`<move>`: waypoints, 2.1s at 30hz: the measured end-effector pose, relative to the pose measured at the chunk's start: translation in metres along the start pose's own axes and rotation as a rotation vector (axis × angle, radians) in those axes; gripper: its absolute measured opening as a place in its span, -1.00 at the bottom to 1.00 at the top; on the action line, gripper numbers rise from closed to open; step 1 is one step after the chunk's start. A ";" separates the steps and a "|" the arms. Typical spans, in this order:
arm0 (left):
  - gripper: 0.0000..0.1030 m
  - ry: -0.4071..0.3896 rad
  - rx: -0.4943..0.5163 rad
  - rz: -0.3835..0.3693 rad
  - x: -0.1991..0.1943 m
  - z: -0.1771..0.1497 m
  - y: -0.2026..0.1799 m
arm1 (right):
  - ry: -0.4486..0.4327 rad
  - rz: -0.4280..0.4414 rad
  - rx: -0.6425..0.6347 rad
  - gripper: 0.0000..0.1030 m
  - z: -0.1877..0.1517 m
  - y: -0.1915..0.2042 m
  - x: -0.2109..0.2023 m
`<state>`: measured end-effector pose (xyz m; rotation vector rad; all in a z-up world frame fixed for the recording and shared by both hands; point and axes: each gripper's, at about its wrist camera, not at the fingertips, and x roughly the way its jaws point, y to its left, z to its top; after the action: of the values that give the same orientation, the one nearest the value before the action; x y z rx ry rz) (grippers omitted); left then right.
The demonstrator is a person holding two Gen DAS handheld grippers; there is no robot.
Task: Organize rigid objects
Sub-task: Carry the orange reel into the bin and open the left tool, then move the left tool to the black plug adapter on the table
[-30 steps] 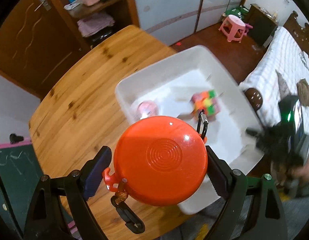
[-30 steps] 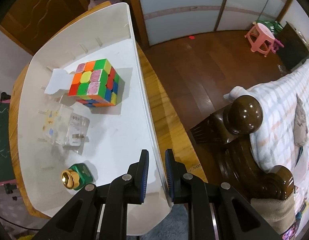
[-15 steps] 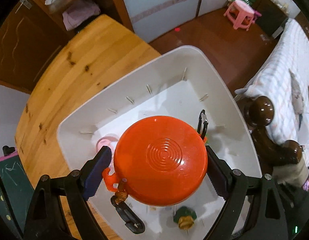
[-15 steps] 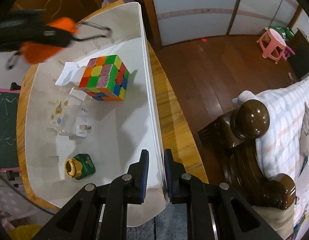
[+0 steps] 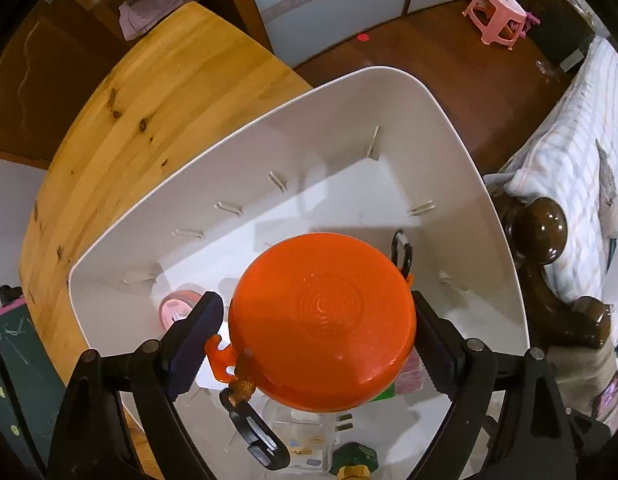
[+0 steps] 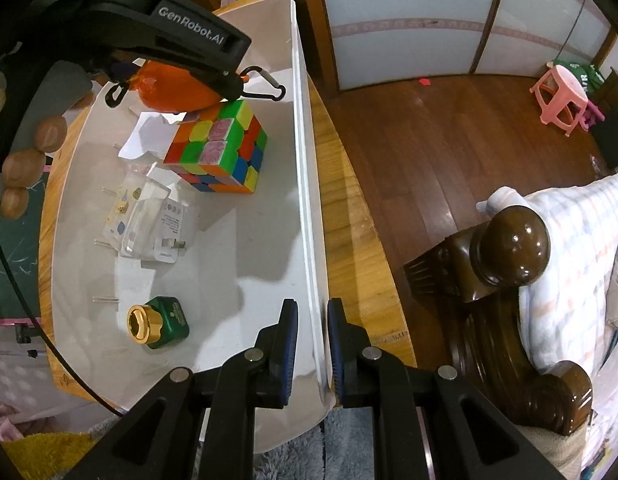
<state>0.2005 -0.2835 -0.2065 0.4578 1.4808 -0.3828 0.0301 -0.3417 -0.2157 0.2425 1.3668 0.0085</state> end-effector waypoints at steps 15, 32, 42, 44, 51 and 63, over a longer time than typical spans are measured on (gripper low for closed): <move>0.94 -0.112 -0.040 -0.069 -0.052 -0.023 0.025 | 0.006 -0.010 0.022 -0.70 0.001 0.000 0.002; 0.94 -0.279 -0.173 -0.059 -0.130 -0.104 0.097 | 0.038 -0.032 0.057 -0.70 0.004 0.000 0.004; 0.95 -0.271 -0.275 0.029 -0.113 -0.188 0.147 | 0.051 -0.080 0.027 -0.70 0.006 0.006 -0.002; 0.95 -0.247 -0.275 0.053 -0.099 -0.205 0.150 | 0.057 -0.097 0.019 -0.70 0.006 0.009 -0.002; 0.95 -0.232 -0.105 0.081 -0.048 -0.250 0.137 | 0.070 -0.145 -0.004 -0.70 0.008 0.016 -0.002; 0.95 -0.201 0.198 -0.058 0.019 -0.258 0.110 | 0.076 -0.222 0.012 -0.70 0.003 0.021 0.002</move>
<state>0.0371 -0.0554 -0.2277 0.5180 1.2680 -0.6075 0.0363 -0.3218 -0.2131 0.1006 1.4634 -0.1774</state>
